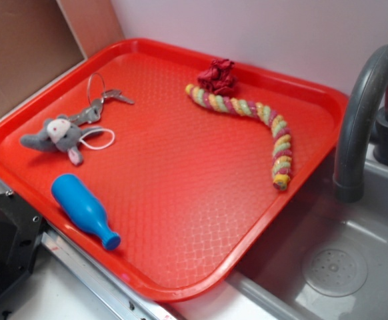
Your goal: Grab the multicolored rope.
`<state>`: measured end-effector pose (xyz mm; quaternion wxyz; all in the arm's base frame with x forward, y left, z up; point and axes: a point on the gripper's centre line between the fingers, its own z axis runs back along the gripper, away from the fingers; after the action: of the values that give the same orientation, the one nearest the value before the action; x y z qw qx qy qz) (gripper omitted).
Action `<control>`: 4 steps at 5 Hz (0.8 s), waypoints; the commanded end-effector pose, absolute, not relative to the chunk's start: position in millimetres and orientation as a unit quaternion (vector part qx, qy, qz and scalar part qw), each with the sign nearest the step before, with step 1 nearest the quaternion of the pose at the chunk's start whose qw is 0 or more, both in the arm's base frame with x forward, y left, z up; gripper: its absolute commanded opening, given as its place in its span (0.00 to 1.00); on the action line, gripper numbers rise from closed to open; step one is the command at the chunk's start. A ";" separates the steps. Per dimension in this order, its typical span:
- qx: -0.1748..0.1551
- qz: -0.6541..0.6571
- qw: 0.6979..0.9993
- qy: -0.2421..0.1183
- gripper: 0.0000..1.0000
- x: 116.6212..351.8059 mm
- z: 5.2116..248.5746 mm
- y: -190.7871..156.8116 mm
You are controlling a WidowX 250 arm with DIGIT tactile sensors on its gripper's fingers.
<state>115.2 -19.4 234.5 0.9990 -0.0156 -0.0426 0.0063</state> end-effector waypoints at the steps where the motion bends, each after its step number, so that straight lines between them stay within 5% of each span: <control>1: -0.016 0.006 0.999 -0.043 1.00 115.2 234.5 -19.4; 3: -0.045 0.202 0.973 -0.101 1.00 139.6 235.0 -22.0; 4: -0.025 0.319 0.938 -0.130 1.00 178.9 215.0 -30.0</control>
<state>178.5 -31.7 207.6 0.9374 -0.0194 -0.1154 0.3279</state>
